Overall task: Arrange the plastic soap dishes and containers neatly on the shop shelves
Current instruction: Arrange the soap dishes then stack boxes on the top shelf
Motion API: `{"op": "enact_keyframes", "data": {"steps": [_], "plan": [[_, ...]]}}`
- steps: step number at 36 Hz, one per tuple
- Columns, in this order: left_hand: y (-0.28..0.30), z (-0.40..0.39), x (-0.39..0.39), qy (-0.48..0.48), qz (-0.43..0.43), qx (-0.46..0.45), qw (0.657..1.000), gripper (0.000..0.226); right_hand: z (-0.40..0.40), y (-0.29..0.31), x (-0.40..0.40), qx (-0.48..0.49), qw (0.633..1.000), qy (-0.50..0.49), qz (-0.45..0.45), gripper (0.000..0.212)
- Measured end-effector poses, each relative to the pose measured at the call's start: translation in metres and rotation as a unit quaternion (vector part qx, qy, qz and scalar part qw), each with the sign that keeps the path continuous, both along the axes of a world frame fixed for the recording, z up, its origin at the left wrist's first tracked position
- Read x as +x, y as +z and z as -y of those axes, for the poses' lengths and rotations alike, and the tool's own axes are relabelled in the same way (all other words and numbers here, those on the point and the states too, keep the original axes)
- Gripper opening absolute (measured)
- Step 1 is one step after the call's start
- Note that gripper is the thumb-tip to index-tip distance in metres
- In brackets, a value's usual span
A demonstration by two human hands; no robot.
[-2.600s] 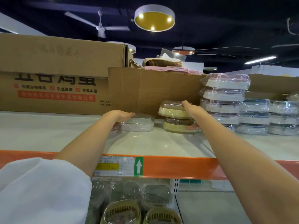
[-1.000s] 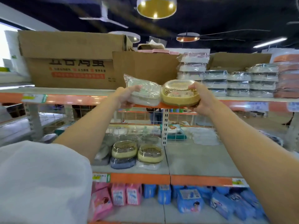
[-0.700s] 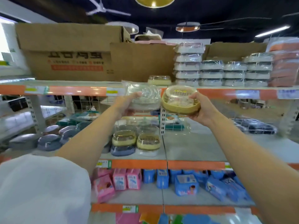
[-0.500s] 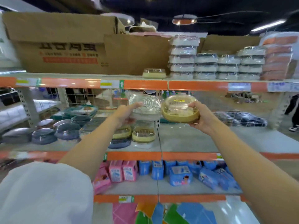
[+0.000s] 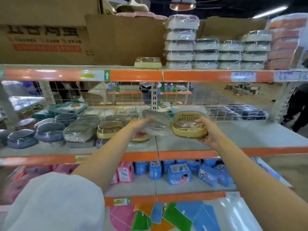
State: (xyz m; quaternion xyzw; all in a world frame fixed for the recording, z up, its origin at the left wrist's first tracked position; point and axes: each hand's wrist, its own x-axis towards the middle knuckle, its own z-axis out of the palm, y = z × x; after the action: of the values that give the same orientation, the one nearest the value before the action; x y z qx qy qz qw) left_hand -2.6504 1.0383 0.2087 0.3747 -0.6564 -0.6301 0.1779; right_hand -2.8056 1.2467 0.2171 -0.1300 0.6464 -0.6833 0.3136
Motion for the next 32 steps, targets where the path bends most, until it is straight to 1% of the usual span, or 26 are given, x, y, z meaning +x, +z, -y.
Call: {"op": "enact_keyframes", "data": {"steps": [3,7,8,10,11,14,16,18,20,23,24,25,26,28,29,30,32], "plan": [[-0.011,0.008,-0.023,-0.009,0.007,0.038,0.999,0.058,0.009,-0.010,-0.020,0.011,1.000,-0.010,0.011,0.005],[-0.034,0.021,-0.056,-0.009,0.001,0.078,0.997,0.066,0.023,-0.022,-0.052,0.034,0.999,-0.028,0.017,0.007],[-0.040,0.023,-0.063,-0.010,-0.002,0.091,0.996,0.073,0.026,-0.024,-0.059,0.039,0.999,-0.031,0.017,0.008],[-0.050,0.027,-0.078,-0.018,0.010,0.080,0.997,0.087,0.031,-0.029,-0.074,0.044,0.998,-0.041,0.015,0.016],[-0.053,0.027,-0.084,-0.024,0.008,0.063,0.998,0.084,0.033,-0.031,-0.082,0.044,0.998,-0.045,0.012,0.019],[-0.059,0.029,-0.101,-0.047,-0.014,0.052,0.997,0.059,0.037,-0.039,-0.103,0.040,0.998,-0.042,0.005,0.016],[-0.065,0.029,-0.106,-0.079,-0.045,0.051,0.995,0.055,0.039,-0.047,-0.115,0.043,0.998,-0.044,0.004,0.017],[-0.075,0.029,-0.110,-0.093,-0.068,0.053,0.992,0.057,0.040,-0.054,-0.125,0.056,0.997,-0.050,0.014,0.023],[-0.082,0.029,-0.116,-0.087,-0.077,0.053,0.992,0.055,0.042,-0.059,-0.136,0.071,0.996,-0.048,0.028,0.030],[-0.088,0.029,-0.130,-0.080,-0.062,0.030,0.994,0.042,0.047,-0.071,-0.155,0.075,0.996,-0.035,0.034,0.036],[-0.092,0.030,-0.135,-0.068,-0.059,0.035,0.995,0.042,0.050,-0.075,-0.160,0.073,0.996,-0.033,0.035,0.040],[-0.098,0.032,-0.136,-0.062,-0.057,0.034,0.996,0.047,0.053,-0.079,-0.166,0.070,0.996,-0.031,0.037,0.045],[-0.102,0.034,-0.139,-0.064,-0.063,0.026,0.996,0.054,0.057,-0.082,-0.171,0.069,0.997,-0.028,0.037,0.048],[-0.107,0.035,-0.143,-0.083,-0.070,0.003,0.994,0.060,0.065,-0.087,-0.180,0.067,0.997,-0.020,0.042,0.052],[-0.107,0.036,-0.149,-0.066,-0.055,-0.006,0.996,0.061,0.069,-0.089,-0.186,0.067,0.997,-0.016,0.045,0.053],[-0.106,0.038,-0.157,-0.028,-0.037,-0.002,0.999,0.061,0.073,-0.091,-0.191,0.066,0.997,-0.011,0.046,0.051],[-0.101,0.043,-0.175,0.060,0.030,0.029,0.997,0.050,0.079,-0.096,-0.202,0.060,0.997,0.005,0.053,0.039]]}}
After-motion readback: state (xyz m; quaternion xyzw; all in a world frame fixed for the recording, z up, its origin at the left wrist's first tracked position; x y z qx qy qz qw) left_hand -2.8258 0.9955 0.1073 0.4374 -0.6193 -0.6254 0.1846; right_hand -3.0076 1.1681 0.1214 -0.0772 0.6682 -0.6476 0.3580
